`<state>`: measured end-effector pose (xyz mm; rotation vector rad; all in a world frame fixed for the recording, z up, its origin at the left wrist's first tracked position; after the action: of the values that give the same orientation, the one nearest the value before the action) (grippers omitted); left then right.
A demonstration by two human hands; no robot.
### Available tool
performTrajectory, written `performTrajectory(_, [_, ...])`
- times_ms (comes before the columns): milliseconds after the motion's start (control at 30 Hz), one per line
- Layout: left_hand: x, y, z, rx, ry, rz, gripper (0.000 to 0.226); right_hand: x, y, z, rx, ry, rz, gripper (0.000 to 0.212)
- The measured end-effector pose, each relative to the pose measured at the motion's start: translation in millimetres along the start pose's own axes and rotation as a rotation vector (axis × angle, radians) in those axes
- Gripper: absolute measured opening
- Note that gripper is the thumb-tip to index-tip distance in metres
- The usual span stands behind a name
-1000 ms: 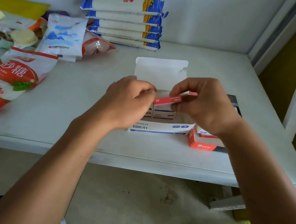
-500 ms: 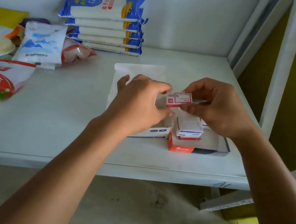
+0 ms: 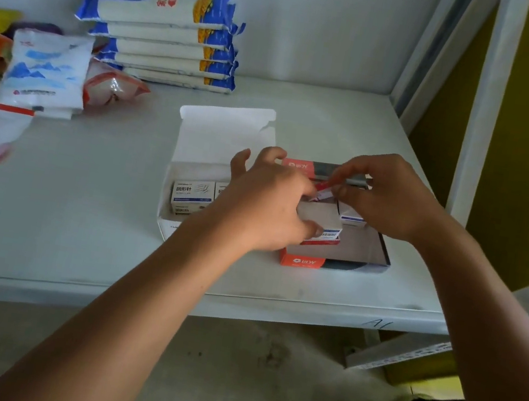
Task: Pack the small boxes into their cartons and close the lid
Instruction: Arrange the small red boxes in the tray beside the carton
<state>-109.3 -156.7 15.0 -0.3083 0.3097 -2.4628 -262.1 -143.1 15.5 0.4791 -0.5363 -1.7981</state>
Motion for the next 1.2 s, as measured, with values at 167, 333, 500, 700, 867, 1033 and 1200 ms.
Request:
performTrajectory(167, [2, -4, -3, 0.035, 0.059, 0.022, 0.043, 4, 0, 1, -0.103, -0.067, 0.007, 0.022])
performTrajectory(333, [-2, -1, -4, -0.006, 0.041, 0.033, 0.039, 16, 4, -10, -0.069, -0.061, -0.098, 0.022])
performTrajectory(500, [-5, 3, -1, -0.024, -0.001, 0.025, 0.042, 8, 14, -2, -0.130, -0.194, -0.018, 0.019])
performTrajectory(700, [-7, 9, 8, -0.133, -0.192, 0.020, 0.048, -12, 20, -5, 0.161, 0.274, 0.011, 0.027])
performTrajectory(867, [-10, 6, 10, -0.157, -0.243, -0.011, 0.042, -11, 16, -12, -0.023, 0.353, -0.007, 0.031])
performTrajectory(1033, [-11, 13, 15, -0.259, -0.225, 0.038, 0.052, -10, 17, -1, 0.083, 0.246, 0.033, 0.028])
performTrajectory(1200, [-14, 22, 14, -0.417, -0.125, 0.073, 0.044, -18, 30, 8, 0.229, 0.243, 0.118, 0.025])
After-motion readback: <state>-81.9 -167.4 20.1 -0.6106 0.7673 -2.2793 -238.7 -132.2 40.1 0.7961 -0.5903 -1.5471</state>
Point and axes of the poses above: each hand's wrist, its own x-axis towards the middle knuckle, its own z-axis out of the back of the hand, y = z × x, the point moved 6 cm from there along x, towards the middle knuckle, and after that the axes turned 14 degrees about -z, right-handed, at the moved point
